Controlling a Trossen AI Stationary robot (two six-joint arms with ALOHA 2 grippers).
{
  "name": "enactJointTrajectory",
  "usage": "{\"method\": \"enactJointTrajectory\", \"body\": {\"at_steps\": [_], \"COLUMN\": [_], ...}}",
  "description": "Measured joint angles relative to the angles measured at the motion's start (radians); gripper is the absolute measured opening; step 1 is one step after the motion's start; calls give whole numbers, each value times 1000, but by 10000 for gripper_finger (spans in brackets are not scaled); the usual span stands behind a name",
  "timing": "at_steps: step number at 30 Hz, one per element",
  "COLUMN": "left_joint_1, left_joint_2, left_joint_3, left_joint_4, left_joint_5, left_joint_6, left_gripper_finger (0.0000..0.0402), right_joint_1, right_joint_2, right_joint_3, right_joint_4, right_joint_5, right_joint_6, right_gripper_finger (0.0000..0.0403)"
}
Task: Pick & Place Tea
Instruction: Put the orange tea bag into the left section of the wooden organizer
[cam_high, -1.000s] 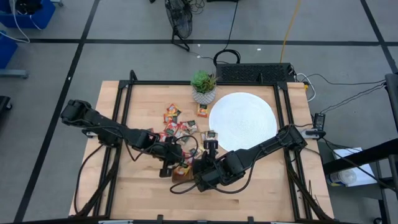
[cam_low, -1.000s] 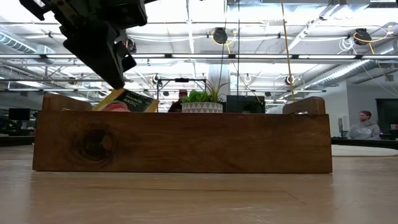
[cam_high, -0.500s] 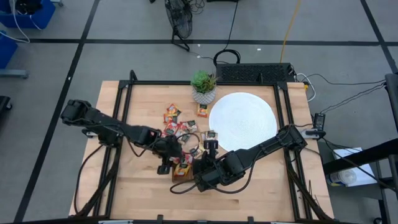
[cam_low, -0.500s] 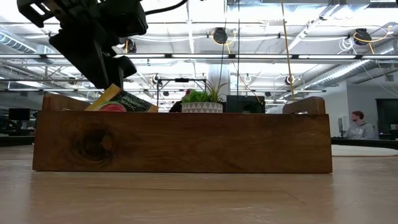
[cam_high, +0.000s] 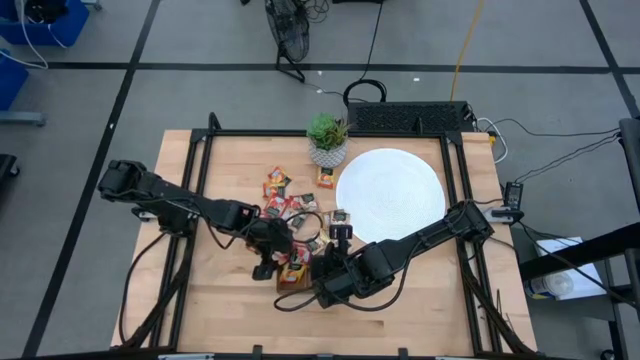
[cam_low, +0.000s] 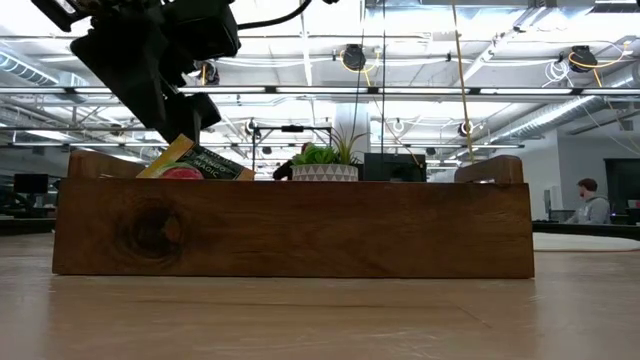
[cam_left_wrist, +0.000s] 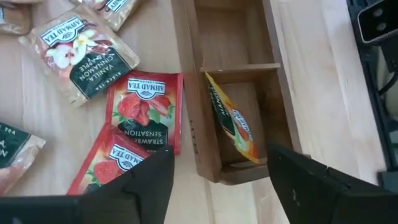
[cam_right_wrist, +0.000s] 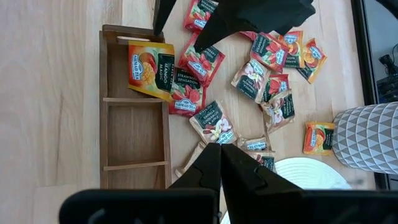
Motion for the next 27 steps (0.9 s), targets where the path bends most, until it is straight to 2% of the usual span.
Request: {"method": "enactJointTrajectory", "body": {"at_steps": [7,11,18,23,27], "left_joint_1": [-6,-2,17,24,21], "left_joint_2": [75,98,100,100,100], "left_joint_3": [1,-2,-1,-1,-1], "left_joint_4": [116,111,131,143,155], "left_joint_5": [13,16,17,16,13], "left_joint_6": [-24,-18,-10,-12,29], "left_gripper_finger": [250,248,218,145,34], "right_joint_1": [0,0,0,0,0], "right_joint_2": [0,-1,-1,-1,-1], "right_joint_3": [0,0,0,0,0], "right_joint_4": [2,4,2,1,-5], "right_joint_5": [0,0,0,0,0], "right_joint_6": [0,0,0,0,0], "right_gripper_finger": [0,0,0,0,0]}}
